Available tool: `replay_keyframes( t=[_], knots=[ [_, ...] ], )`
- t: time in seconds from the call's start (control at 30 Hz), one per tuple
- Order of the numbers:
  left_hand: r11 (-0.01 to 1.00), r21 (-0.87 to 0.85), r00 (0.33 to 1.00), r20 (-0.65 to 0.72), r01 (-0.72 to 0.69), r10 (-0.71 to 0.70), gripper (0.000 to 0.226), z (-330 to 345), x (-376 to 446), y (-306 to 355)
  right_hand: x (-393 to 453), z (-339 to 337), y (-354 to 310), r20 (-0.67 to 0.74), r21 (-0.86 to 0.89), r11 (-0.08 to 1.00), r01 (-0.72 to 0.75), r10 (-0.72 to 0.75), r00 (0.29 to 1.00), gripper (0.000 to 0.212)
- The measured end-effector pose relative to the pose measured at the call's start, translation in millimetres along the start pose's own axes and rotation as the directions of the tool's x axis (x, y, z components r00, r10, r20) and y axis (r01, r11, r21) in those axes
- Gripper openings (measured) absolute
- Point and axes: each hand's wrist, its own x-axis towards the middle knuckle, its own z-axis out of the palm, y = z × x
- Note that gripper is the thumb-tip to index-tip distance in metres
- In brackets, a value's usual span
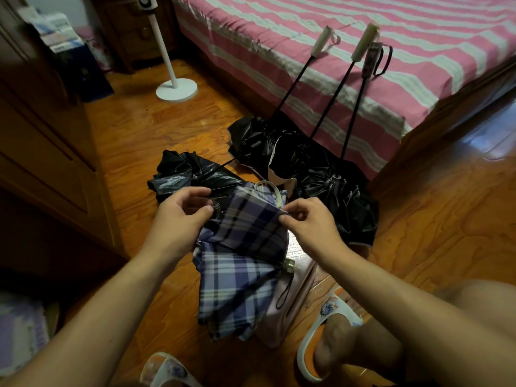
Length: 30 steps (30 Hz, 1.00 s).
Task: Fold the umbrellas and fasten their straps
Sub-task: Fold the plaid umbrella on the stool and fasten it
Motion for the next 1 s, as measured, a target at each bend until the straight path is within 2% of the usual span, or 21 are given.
replay_keyframes(
  t=[0.13,0.2,0.27,0.3,0.37,0.43,0.57,0.6,0.63,0.7,0.73,0.77,0.8,0.87,0.93,1.0],
  knots=[
    [0.99,0.139,0.984,0.177,0.001,-0.026,0.05,3.4,-2.8,-8.5,-0.7,-2.3,0.7,0.054,0.023,1.0,0.007,-0.009,0.999,0.01],
    [0.968,0.244,0.977,0.214,-0.062,0.008,0.067,9.2,-3.9,-10.7,-2.8,-1.8,-1.4,0.092,0.009,0.998,0.062,-0.063,0.994,0.014],
    [0.949,0.282,0.969,0.234,-0.139,0.072,0.072,11.8,-2.0,-8.8,-3.6,-2.1,-1.3,0.136,0.016,0.994,0.11,-0.111,0.984,0.022],
    [0.944,0.28,0.965,0.237,-0.174,0.108,0.066,11.4,-0.5,-7.4,-3.7,-2.2,-0.8,0.165,0.022,0.992,0.124,-0.126,0.978,0.024],
    [0.931,0.289,0.96,0.23,-0.224,0.159,0.037,9.2,4.1,-5.2,-4.8,-2.7,1.1,0.216,0.018,0.99,0.142,-0.143,0.966,0.024],
    [0.934,0.273,0.961,0.218,-0.23,0.172,0.011,8.8,8.1,-4.2,-5.1,-4.2,3.5,0.191,0.009,0.987,0.159,-0.158,0.969,0.021],
    [0.961,0.211,0.973,0.183,-0.179,0.141,0.003,11.6,10.6,-4.8,2.3,-20.9,0.0,-0.147,-0.003,0.997,0.078,-0.078,0.986,0.014],
    [0.962,0.21,0.975,0.177,-0.172,0.136,0.002,12.2,10.3,-4.5,4.5,-23.5,1.3,-0.168,0.015,0.998,0.067,-0.063,0.984,0.01],
    [0.964,0.208,0.976,0.175,-0.163,0.127,0.003,12.4,10.3,-4.4,4.2,-25.2,-0.1,-0.104,0.052,0.995,0.087,-0.081,0.991,0.002],
    [0.971,0.197,0.979,0.177,-0.137,0.103,0.005,12.3,10.8,-4.7,0.0,-20.7,-0.2,0.16,0.046,0.988,0.15,-0.156,0.975,0.042],
    [0.972,0.194,0.979,0.18,-0.129,0.094,0.005,12.4,11.1,-4.3,-0.9,-15.7,2.8,0.272,-0.015,0.981,0.193,-0.182,0.945,0.054],
    [0.972,0.196,0.979,0.181,-0.128,0.092,0.005,12.9,11.1,-3.1,-1.2,-11.0,4.3,0.332,-0.076,0.967,0.244,-0.206,0.921,0.052],
    [0.97,0.202,0.98,0.173,-0.132,0.097,0.007,13.6,11.1,-2.1,1.4,-7.0,5.8,0.315,-0.114,0.957,0.267,-0.22,0.923,0.039],
    [0.963,0.238,0.989,0.116,-0.122,0.097,0.018,15.1,9.8,-1.3,13.3,-4.1,8.8,0.154,-0.063,0.974,0.219,-0.208,0.966,0.01],
    [0.95,0.312,1.0,0.021,-0.027,0.022,0.033,11.7,6.1,-2.1,26.6,-8.9,5.7,0.017,-0.018,0.994,0.105,-0.105,0.994,0.005],
    [0.869,0.481,0.99,0.014,0.115,-0.138,0.039,5.3,-0.6,-6.6,36.8,-14.0,7.2,-0.092,-0.102,0.994,-0.022,0.013,0.996,0.018]
  ],
)
